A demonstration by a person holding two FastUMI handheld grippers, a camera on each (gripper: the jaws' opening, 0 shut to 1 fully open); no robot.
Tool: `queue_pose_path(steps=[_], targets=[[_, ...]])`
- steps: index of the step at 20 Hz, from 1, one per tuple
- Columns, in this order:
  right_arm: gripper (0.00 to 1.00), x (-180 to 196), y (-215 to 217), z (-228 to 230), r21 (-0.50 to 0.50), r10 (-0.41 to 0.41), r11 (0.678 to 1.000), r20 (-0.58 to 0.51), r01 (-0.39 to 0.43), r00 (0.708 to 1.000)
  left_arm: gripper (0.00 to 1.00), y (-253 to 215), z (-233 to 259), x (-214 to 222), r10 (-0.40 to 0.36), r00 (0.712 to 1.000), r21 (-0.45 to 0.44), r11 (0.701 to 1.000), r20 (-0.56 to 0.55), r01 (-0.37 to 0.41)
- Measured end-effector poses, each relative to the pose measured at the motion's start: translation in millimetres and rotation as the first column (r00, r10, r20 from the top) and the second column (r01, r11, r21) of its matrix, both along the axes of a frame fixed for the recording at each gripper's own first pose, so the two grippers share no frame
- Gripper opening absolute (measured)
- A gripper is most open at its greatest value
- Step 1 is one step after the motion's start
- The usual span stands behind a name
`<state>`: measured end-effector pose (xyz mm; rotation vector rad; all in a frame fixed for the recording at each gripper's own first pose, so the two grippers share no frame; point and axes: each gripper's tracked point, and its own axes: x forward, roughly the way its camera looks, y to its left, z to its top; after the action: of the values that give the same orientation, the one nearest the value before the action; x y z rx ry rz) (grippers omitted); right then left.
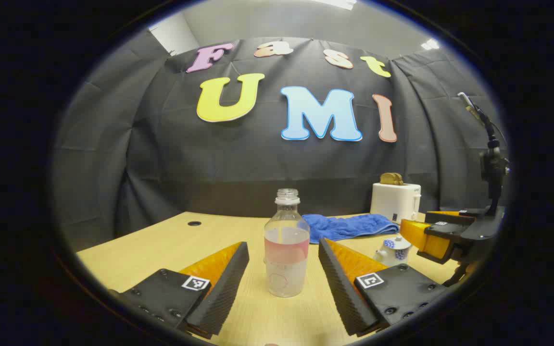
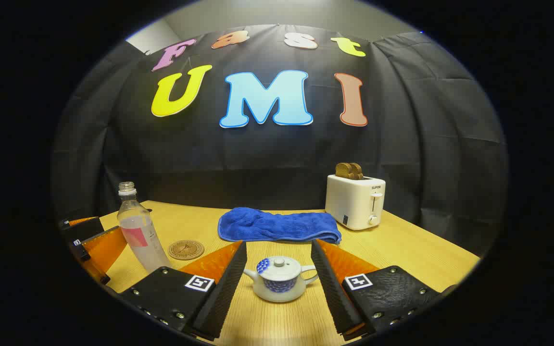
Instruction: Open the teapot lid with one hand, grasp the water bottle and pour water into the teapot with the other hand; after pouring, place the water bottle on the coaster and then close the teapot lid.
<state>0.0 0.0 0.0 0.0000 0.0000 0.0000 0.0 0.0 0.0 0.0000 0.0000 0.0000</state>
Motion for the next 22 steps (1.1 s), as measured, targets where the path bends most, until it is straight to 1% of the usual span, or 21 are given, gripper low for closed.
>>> queue_pose_path(steps=[9, 15, 17, 18, 21, 22], targets=[[0.83, 4, -1, -8, 0.001, 0.008, 1.000, -0.017, -0.008, 1.000, 1.00, 0, -4, 3, 0.002, 1.000, -0.003, 1.000, -0.013, -0.002], [0.83, 16, -7, -12, -0.011, -0.009, 1.000, -0.024, 0.009, 1.000, 1.00, -1, -5, 4, 0.000, 1.000, 0.003, 1.000, -0.015, 0.001], [0.70, 20, -7, -14, -0.008, -0.007, 1.000, -0.032, 0.006, 0.999, 1.00, 0, -5, 4, 0.001, 1.000, 0.006, 1.000, -0.015, -0.001], [0.67, 23, -6, -15, -0.008, -0.001, 1.000, -0.039, 0.001, 0.999, 1.00, 0, -4, 5, 0.003, 1.000, 0.006, 1.000, -0.016, -0.003], [0.67, 32, -8, -21, -0.017, -0.003, 1.000, -0.053, 0.002, 0.999, 1.00, 1, -7, 6, 0.007, 1.000, 0.005, 1.000, -0.019, -0.007], [0.48, 34, -8, -22, -0.015, 0.001, 1.000, -0.058, -0.002, 0.998, 1.00, 2, -8, 6, 0.008, 1.000, 0.004, 1.000, -0.020, -0.008]])
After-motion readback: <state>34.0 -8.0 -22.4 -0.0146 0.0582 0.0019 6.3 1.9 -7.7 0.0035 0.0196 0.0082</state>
